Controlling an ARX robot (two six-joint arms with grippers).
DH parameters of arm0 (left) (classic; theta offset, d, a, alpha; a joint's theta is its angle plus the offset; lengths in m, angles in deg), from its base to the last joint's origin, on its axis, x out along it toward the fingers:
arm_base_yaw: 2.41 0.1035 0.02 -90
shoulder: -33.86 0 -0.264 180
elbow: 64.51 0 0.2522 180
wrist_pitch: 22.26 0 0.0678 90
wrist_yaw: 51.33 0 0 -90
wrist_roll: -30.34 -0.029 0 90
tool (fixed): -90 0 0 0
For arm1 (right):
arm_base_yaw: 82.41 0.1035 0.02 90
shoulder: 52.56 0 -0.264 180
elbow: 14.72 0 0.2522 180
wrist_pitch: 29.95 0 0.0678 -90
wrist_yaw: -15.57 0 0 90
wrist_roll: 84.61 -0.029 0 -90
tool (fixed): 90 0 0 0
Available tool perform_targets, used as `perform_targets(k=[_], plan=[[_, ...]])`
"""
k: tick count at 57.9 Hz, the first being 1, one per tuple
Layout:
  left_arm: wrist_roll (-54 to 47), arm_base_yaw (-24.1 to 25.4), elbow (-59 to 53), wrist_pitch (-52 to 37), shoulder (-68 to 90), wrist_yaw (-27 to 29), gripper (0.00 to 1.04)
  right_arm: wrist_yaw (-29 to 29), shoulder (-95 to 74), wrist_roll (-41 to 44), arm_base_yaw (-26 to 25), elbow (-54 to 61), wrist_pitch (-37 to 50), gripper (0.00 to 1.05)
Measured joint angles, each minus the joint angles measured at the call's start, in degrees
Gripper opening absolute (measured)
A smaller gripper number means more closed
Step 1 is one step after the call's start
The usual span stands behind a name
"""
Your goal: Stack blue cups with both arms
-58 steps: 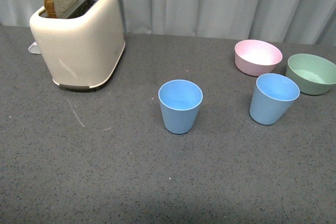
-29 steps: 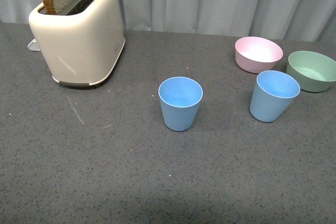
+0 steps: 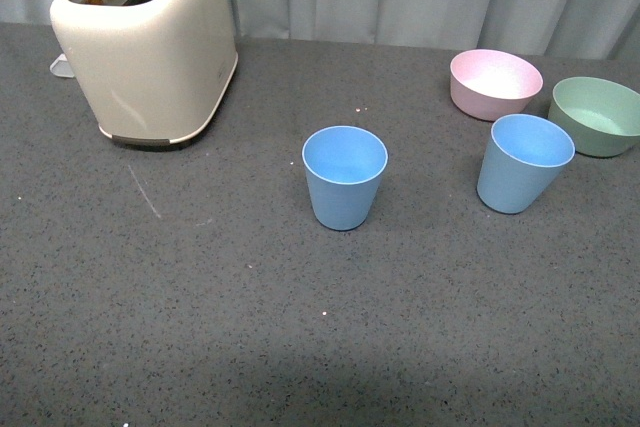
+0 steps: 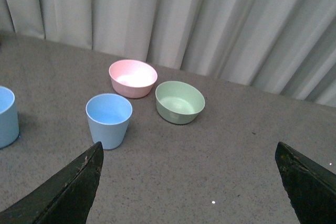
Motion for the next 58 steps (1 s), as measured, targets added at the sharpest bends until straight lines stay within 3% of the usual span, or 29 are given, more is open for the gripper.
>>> perform_targets(k=[7, 11, 19, 31, 47, 58], plan=[[0.00, 0.00, -0.02, 0.00, 0.00, 0.00, 0.88, 1.64, -24.52, -1.16, 0.02, -6.43, 12.33, 0.95], [-0.02, -0.02, 0.00, 0.00, 0.00, 0.00, 0.99, 3.30, -36.92, -3.93, -0.28, -11.67, 14.03, 0.95], [-0.07, 0.00, -0.02, 0.02, 0.00, 0.00, 0.98, 6.75, -59.04, -10.54, -0.44, -24.37, 9.35, 0.95], [-0.04, 0.00, -0.02, 0.02, 0.00, 0.00, 0.98, 7.13, -79.28, -20.02, -0.13, -43.80, -1.22, 0.95], [-0.04, 0.00, -0.02, 0.00, 0.00, 0.00, 0.98, 4.85, -96.70, -29.00, 1.22, -64.00, -18.64, 0.95], [-0.04, 0.00, -0.02, 0.00, 0.00, 0.00, 0.98, 3.45, -103.34, -31.74, 1.92, -70.51, -22.10, 0.95]])
